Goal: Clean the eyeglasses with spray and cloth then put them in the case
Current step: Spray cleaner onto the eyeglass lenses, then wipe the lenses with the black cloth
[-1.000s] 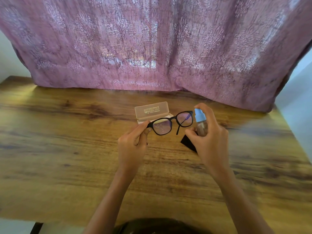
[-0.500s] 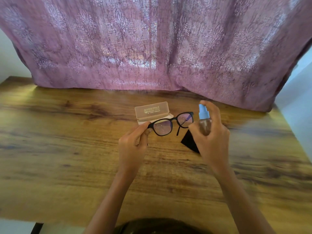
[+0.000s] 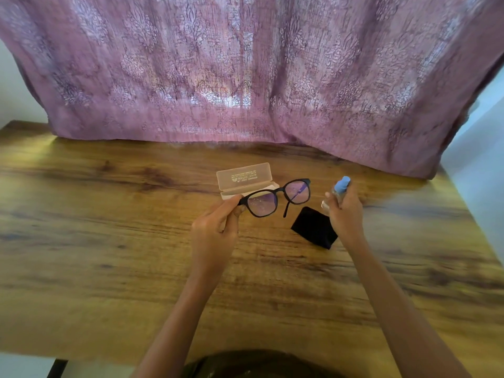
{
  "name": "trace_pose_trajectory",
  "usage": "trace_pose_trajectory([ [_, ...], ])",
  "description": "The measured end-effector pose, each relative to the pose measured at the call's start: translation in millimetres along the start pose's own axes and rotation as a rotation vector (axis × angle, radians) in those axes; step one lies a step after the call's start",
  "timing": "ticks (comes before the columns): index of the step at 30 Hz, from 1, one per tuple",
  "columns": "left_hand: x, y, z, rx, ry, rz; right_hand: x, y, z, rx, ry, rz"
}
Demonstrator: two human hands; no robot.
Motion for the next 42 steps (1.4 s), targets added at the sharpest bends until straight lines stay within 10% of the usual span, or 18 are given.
trace_pose_trajectory([
  [27, 5.5, -1.3, -3.7, -0.011, -0.042, 0.017, -11.7, -33.0, 47.7, 0.142, -0.365, 0.001],
  [42, 4.1, -3.0, -2.5, -0.012, -0.007, -0.009, 31.5, -88.0, -42.7, 0.503, 0.599, -0.288],
])
Point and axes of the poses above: each hand's wrist, its own y-axis towards the middle knuckle, its own x-axis out of the palm, z = x × y, the point moved 5 cm from there along y, towards the middle knuckle, and after that the axes turned 10 degrees about y, right-handed, at the moved point
